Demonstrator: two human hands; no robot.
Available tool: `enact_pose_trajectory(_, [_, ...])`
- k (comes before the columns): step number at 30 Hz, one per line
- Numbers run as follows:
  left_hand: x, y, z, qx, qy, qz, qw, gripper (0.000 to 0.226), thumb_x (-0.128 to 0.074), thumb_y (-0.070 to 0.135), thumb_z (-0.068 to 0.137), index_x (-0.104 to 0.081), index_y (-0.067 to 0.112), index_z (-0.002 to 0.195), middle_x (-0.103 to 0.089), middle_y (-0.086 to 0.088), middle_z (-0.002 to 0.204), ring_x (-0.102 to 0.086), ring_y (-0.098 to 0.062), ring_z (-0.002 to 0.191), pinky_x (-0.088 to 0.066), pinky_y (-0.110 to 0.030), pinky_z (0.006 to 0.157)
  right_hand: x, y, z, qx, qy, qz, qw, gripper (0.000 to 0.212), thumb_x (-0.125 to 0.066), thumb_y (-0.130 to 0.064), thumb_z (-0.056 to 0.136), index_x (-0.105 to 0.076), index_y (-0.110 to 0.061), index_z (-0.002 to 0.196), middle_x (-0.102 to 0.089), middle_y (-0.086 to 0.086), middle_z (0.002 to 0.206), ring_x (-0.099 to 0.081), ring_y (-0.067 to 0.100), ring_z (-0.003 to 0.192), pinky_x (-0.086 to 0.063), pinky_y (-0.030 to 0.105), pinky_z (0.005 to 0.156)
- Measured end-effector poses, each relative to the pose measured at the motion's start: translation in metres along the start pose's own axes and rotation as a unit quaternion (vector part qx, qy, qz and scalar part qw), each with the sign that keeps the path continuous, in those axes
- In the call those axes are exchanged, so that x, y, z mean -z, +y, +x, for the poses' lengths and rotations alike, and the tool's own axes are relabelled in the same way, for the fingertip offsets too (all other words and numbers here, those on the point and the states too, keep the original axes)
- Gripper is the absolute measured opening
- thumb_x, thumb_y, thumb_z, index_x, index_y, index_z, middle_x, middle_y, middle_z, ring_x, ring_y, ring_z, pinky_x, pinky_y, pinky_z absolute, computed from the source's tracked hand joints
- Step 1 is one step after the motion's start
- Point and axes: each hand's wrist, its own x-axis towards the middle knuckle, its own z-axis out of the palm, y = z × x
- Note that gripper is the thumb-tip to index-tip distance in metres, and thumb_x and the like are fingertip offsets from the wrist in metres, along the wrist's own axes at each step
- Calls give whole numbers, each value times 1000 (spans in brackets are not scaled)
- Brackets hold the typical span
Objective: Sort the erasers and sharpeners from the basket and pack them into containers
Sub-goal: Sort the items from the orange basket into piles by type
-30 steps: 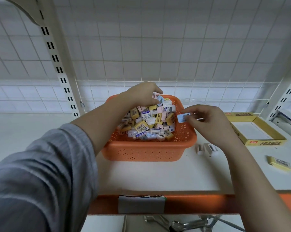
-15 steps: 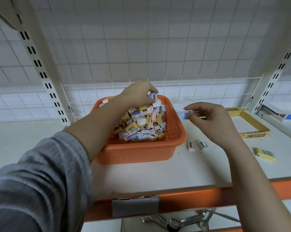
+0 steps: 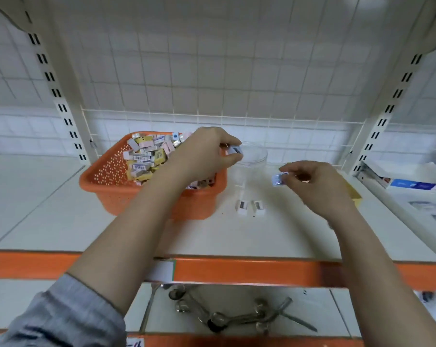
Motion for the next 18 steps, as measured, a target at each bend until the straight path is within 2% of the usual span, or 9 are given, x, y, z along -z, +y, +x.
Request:
enact_pose_trajectory(3, [-11, 24, -21, 14, 8, -2, 1000, 26, -66, 26, 85, -70, 14, 108, -68, -1, 101, -57, -13, 90, -36, -21, 74, 0, 17, 3, 0, -83, -43, 996, 12, -66, -14, 86, -72, -15, 97, -66, -3, 84, -55, -3, 68, -38, 1, 57])
enact_pose_trajectory(6, [-21, 41, -38, 54, 5, -7, 998, 36, -67, 30, 84, -65, 19, 119, -67, 3, 108, -51, -2, 86, -30, -11, 71, -6, 31, 4, 11, -161, -97, 982, 10, -67, -12, 84, -75, -13, 90, -65, -3, 78, -55, 0, 68, -39, 4, 56])
enact_pose_trajectory(8, [-26, 49, -48, 66, 0, -7, 998, 38, -68, 29, 84, -63, 19, 120, -66, 4, 113, -51, -2, 90, -30, -9, 75, -12, 40, 5, 11, -197, -115, 974, 10, -68, -12, 83, -75, -12, 90, -69, 0, 84, -58, 5, 73, -39, 10, 57])
enact_pose_trajectory(11, [-33, 55, -62, 72, -6, -18, 997, 40, -70, 27, 83, -63, 18, 121, -64, 4, 119, -56, -8, 106, -36, -13, 88, -20, 48, 5, 3, -215, -114, 970, 9, -70, -13, 81, -75, -11, 88, -72, 4, 93, -61, 10, 83, -41, 18, 71])
enact_pose_trajectory(13, [-37, 54, -69, 75, -10, -21, 997, 41, -70, 27, 82, -62, 19, 122, -64, 4, 121, -56, -8, 109, -36, -13, 91, -23, 51, 5, -3, -217, -110, 970, 9, -69, -12, 82, -75, -11, 88, -71, 4, 92, -59, 9, 82, -41, 18, 73])
enact_pose_trajectory(15, [-41, 53, -76, 81, -21, -27, 996, 42, -70, 25, 82, -62, 19, 123, -63, 4, 122, -56, -7, 111, -35, -11, 91, -25, 52, 2, -4, -212, -109, 971, 11, -66, -11, 83, -75, -10, 88, -70, 3, 90, -57, 6, 79, -40, 16, 72])
enact_pose_trajectory(18, [-49, 53, -82, 89, -32, -38, 995, 41, -70, 23, 82, -62, 17, 122, -63, 3, 122, -57, -8, 108, -40, -14, 89, -21, 51, -4, -8, -192, -81, 978, 15, -59, -9, 85, -75, -9, 85, -71, 3, 86, -56, 4, 72, -39, 8, 58])
